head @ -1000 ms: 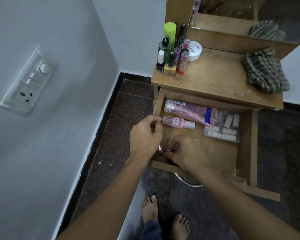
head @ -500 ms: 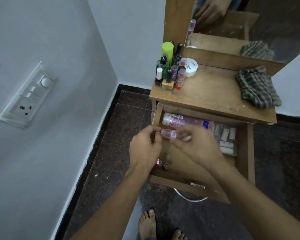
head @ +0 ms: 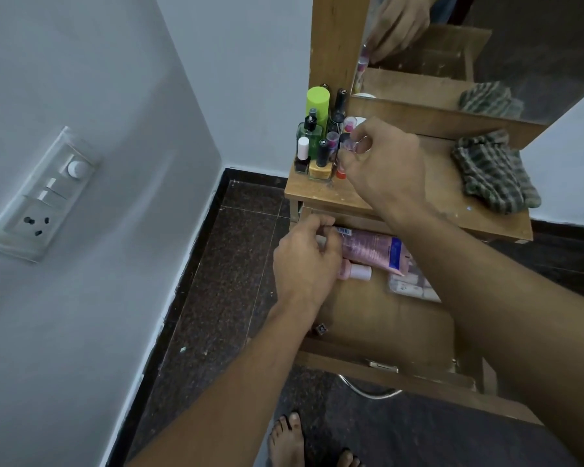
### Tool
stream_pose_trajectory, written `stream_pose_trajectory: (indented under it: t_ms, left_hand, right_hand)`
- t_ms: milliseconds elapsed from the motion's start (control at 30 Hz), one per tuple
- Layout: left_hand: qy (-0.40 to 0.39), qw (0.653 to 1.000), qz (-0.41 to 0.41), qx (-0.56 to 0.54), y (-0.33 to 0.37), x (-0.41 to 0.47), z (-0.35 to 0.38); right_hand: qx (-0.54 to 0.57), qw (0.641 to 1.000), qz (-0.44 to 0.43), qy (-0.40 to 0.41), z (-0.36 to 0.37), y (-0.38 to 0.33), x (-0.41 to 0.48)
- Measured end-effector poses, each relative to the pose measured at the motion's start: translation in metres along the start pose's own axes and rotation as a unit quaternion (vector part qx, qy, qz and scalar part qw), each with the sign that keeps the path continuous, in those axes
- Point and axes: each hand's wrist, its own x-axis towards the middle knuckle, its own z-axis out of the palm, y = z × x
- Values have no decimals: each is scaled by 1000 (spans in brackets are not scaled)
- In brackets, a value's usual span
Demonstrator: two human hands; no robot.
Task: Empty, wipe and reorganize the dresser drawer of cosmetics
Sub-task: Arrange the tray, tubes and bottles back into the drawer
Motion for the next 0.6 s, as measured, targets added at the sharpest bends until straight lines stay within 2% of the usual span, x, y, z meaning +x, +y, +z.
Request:
stream_pose_trajectory:
  t_ms: [133, 200, 267, 400, 600]
  left_hand:
    - [7, 1000, -3, 4, -6, 1, -8]
    - [31, 999, -26, -1, -17, 0, -18]
    - [54, 996, -63, -13, -29, -5, -25]
    - [72, 985, -141, -72, -42, -13, -28]
    - [82, 959, -222, -158, -52, -21, -27]
  right_hand:
    - [7, 1000, -9, 28, -14, 3, -11]
    - [39, 998, -17, 56, -23, 3, -31]
    - [69, 996, -22, 49, -25, 4, -60]
    - [120, 991, 34, -55, 0, 7, -122]
    - [111, 969, 86, -202, 50, 17, -153]
